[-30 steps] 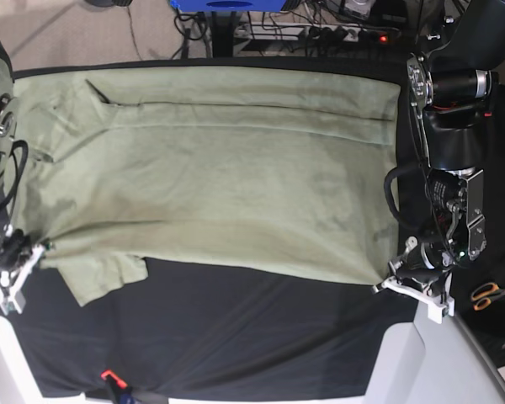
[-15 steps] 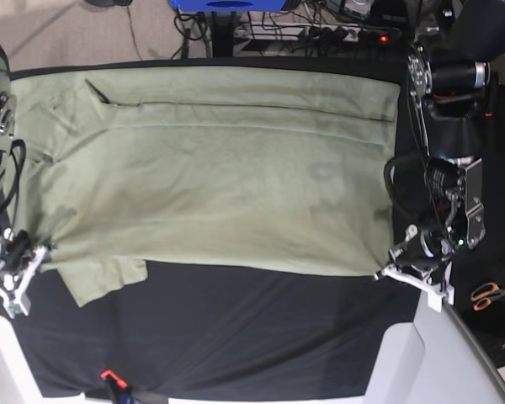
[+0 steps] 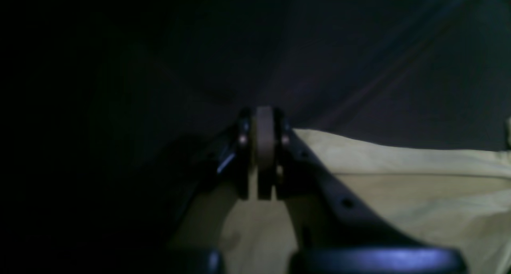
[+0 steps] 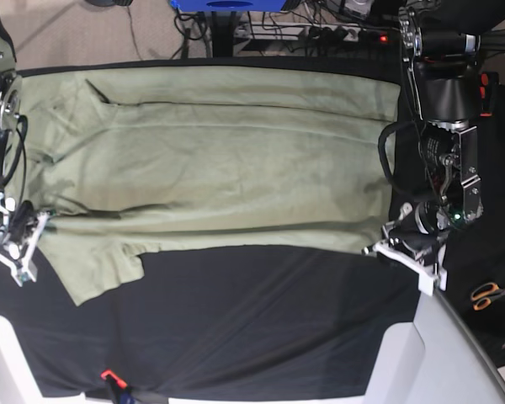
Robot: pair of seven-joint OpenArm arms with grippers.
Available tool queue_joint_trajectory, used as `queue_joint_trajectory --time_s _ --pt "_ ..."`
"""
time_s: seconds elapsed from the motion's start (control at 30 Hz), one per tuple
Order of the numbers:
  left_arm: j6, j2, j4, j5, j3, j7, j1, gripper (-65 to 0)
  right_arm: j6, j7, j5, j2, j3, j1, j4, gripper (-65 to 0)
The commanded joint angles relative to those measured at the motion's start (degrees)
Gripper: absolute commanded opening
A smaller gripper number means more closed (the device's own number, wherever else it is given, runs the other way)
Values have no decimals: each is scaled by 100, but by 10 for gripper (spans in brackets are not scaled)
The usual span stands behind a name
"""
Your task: Fold the T-shirt properly
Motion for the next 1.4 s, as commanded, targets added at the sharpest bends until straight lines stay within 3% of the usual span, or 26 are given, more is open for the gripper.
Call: queue_joint_trajectory --time_s 0.0,0.3,0.73,0.83,1.0,1.07,1.2,1.37 --pt "-21 -70 158 -36 -9 30 -59 -650 -24 53 -5 104 18 98 104 -650" --pt "-21 -114 677 -19 -53 505 363 -650 -24 -185 13 104 53 -588 1168 -650" --pt "-21 -167 791 -10 -9 479 882 -650 -50 -607 -5 -221 519 -1546 2539 -632" --pt "-21 -167 782 -10 -9 470 908 -650 -59 -651 4 -318 528 -1590 2592 -503" --pt "-21 -167 800 -10 -9 470 935 -650 -77 -1143 13 -520 765 -1748 3471 -164" --pt "-21 -167 800 -10 -9 470 935 -650 -59 -1152 -14 -643 836 -1748 3840 -93" --pt "-21 -167 791 -10 -9 461 943 -650 -59 -1152 -14 -652 783 -1388 3700 -87" --pt "-21 -167 782 -10 -9 461 943 -650 -59 -985 22 -485 792 -474 2073 -87"
